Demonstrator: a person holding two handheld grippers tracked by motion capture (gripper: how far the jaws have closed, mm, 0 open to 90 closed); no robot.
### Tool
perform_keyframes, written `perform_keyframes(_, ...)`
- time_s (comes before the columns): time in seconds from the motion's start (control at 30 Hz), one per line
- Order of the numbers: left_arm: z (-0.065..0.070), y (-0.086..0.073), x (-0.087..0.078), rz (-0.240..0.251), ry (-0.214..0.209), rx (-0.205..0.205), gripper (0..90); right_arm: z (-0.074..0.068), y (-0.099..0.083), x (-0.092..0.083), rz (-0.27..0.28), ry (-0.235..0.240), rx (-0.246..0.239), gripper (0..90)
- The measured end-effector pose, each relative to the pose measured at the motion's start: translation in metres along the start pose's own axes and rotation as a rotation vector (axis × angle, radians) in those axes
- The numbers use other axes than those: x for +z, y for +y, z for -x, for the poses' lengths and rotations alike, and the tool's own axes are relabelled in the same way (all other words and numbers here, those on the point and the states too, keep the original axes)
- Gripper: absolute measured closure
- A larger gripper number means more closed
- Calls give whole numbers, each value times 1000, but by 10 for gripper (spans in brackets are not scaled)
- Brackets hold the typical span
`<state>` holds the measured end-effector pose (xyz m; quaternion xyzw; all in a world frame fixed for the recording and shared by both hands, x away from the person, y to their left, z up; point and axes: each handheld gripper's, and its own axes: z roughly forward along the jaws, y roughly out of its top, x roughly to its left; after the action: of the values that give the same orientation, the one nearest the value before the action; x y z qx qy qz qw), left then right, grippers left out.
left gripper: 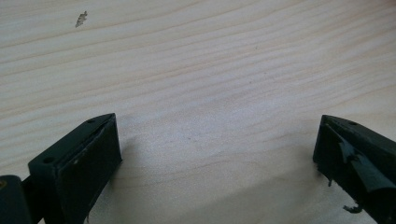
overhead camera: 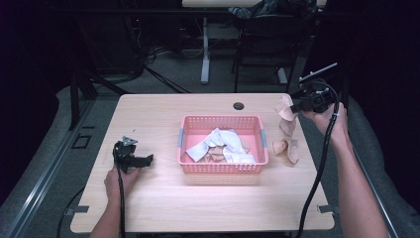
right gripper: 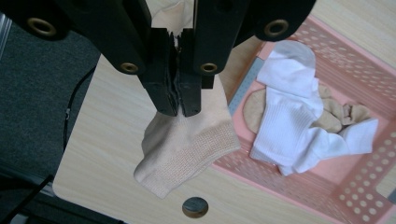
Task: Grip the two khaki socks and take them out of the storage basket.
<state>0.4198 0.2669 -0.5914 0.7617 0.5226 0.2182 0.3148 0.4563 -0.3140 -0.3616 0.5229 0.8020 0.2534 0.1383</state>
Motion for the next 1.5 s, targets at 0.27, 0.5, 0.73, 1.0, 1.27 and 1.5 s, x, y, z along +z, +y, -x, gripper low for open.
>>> perform_keyframes(0.27,0,0,0,0,0,0,4,9,-17,22,-10,11,29,867)
perform_keyframes(0.5,0,0,0,0,0,0,4,15,-30,44,-27,3,45,866)
perform_keyframes(0.73,0,0,0,0,0,0,4,19,-44,70,-76,-2,60,864)
perform_keyframes(1.0,0,0,0,0,0,0,4,20,-56,96,-126,-7,80,863)
perform_keyframes(1.27,0,0,0,0,0,0,4,18,-60,113,-166,0,85,861)
perform_keyframes(1.5,0,0,0,0,0,0,4,14,-64,130,-187,-7,95,859)
